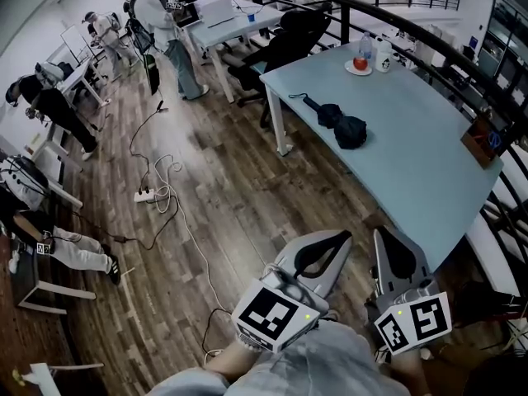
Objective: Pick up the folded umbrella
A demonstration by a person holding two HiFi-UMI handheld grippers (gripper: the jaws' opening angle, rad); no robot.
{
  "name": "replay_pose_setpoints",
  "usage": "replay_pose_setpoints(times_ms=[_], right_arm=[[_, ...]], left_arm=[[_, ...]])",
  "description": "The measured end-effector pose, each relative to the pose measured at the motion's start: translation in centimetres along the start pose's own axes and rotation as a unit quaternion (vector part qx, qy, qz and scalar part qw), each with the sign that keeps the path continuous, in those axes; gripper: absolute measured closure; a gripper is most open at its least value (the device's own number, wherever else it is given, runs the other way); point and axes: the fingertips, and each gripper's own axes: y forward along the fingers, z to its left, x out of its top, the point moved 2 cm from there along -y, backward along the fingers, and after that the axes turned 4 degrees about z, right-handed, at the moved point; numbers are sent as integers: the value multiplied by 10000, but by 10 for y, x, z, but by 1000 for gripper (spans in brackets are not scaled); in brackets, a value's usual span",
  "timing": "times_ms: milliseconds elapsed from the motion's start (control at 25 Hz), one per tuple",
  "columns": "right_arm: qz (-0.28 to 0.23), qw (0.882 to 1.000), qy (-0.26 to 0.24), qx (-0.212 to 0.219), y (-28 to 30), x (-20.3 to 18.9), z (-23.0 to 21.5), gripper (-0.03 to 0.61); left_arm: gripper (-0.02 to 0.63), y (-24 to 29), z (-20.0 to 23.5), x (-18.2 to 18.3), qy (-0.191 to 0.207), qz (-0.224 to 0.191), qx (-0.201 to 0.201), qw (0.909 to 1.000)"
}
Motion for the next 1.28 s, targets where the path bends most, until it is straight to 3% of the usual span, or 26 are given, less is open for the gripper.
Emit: replay_pose_setpoints(times_ms=[360,720,1080,1280], right_arm=[[-4,9999,-134,15,13,6,33,578],[9,9998,-196,73,30,-7,71,578],[50,9994,-258,238,47,-12,83,579],[61,9988,-272,410,74,-12,81,578]], left_arm=[[609,-40,21,4,-138,-40,193,9997],[609,-79,53,-14,-85,-47,380,9992],[609,-99,73,-18,-185,-79,697,9974],[609,-92,95,-18,-7,-153,785,9968]])
